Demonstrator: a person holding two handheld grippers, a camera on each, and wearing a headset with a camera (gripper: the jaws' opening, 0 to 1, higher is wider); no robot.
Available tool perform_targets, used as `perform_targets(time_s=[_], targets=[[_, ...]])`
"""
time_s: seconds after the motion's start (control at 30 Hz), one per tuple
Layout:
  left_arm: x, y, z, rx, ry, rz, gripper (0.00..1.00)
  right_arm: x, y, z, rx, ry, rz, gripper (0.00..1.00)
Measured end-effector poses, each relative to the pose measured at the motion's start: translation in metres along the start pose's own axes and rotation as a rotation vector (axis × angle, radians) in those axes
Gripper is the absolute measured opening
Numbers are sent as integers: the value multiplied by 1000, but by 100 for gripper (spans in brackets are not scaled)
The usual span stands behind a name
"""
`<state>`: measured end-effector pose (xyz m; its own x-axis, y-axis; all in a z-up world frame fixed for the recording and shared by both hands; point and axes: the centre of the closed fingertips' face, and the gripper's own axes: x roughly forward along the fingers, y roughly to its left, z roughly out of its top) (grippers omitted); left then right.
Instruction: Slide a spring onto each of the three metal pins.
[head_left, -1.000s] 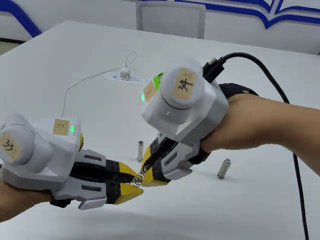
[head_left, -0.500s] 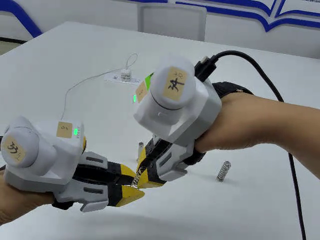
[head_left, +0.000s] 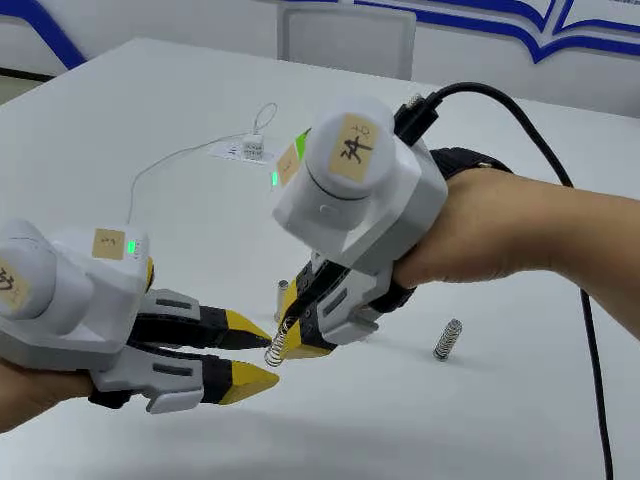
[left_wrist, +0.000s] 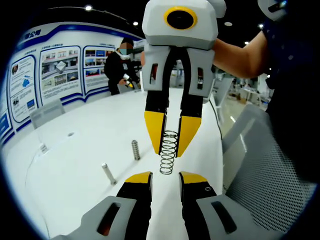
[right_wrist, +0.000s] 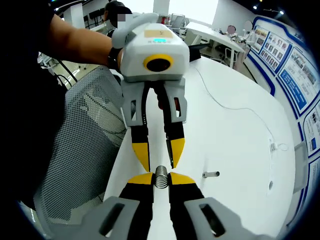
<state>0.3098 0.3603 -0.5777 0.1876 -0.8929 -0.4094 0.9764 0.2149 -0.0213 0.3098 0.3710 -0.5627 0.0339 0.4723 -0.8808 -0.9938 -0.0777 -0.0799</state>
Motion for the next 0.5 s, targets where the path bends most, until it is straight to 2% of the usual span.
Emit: perform_targets(time_s=[0.5], targets=[[-14, 16, -4, -48, -26, 80, 34, -6, -11, -10, 18, 23, -27, 12]])
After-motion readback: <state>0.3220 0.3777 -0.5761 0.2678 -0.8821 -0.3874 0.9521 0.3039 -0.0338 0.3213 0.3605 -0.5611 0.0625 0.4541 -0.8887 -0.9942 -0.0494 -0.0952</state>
